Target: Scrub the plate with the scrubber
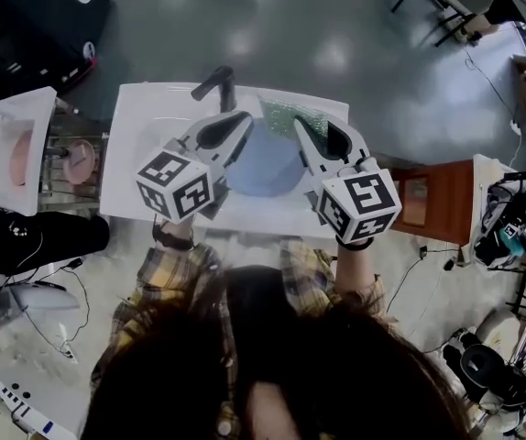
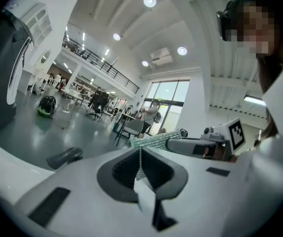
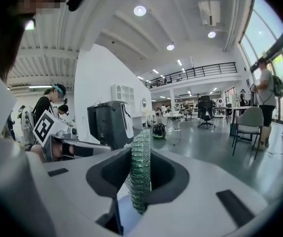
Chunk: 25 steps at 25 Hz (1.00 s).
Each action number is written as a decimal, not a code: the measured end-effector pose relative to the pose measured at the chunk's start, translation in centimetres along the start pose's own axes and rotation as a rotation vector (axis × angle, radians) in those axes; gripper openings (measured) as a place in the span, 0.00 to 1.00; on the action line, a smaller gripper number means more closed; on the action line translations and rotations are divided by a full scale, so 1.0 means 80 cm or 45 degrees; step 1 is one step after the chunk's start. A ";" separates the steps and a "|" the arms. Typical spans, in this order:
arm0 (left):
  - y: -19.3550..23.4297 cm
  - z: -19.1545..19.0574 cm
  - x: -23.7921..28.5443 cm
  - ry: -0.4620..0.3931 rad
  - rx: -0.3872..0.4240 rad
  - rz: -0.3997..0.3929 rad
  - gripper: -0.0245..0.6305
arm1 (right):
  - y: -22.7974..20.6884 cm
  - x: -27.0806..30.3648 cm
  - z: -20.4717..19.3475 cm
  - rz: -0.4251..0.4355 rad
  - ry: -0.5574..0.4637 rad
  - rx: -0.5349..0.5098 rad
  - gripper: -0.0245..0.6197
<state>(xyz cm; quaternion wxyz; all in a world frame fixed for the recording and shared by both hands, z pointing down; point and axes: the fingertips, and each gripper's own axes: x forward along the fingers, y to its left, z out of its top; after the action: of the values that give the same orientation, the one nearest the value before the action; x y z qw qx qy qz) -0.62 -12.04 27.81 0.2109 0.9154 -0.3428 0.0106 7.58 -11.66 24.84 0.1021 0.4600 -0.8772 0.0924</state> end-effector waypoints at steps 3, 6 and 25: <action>-0.019 0.032 -0.007 -0.070 0.057 -0.010 0.07 | 0.002 -0.016 0.023 0.000 -0.060 -0.005 0.20; -0.039 0.052 -0.010 -0.116 0.097 -0.043 0.06 | 0.002 -0.028 0.035 -0.009 -0.096 -0.017 0.20; -0.053 0.069 -0.003 -0.122 0.097 -0.096 0.06 | 0.002 -0.025 0.040 0.001 -0.107 -0.029 0.19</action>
<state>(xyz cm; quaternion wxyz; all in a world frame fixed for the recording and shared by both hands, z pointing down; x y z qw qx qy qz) 1.23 -11.17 21.16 0.1594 0.9344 -0.3173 -0.0282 8.29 -10.82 21.24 0.0704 0.4618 -0.8819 0.0631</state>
